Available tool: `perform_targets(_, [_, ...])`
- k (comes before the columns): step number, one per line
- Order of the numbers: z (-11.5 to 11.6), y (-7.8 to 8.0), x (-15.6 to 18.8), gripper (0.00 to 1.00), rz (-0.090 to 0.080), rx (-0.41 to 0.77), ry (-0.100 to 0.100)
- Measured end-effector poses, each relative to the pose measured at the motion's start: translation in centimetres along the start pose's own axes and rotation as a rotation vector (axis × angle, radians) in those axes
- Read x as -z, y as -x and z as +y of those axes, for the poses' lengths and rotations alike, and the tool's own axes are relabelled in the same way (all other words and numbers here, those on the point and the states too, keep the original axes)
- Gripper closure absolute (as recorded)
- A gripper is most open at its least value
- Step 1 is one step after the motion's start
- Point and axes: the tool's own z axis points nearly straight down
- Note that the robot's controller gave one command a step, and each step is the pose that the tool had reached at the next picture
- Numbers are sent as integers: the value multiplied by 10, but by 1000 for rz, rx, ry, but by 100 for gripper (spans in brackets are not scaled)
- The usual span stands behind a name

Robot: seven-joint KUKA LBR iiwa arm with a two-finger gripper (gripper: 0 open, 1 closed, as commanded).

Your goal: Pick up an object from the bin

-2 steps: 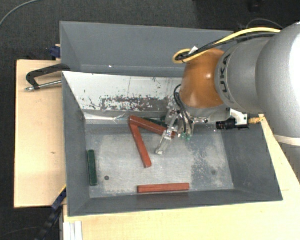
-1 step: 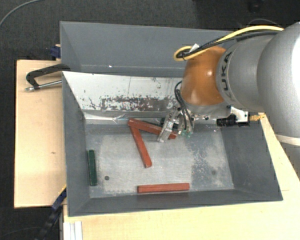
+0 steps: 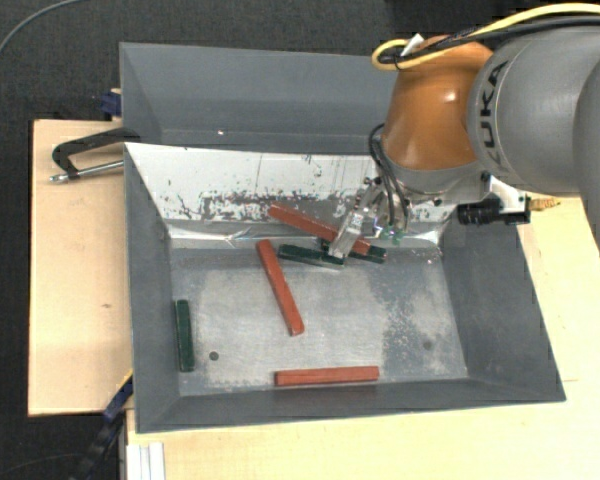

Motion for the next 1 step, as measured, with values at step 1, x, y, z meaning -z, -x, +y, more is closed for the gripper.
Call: perform_targets(1, [5,-4,80,100,-1,-11,0])
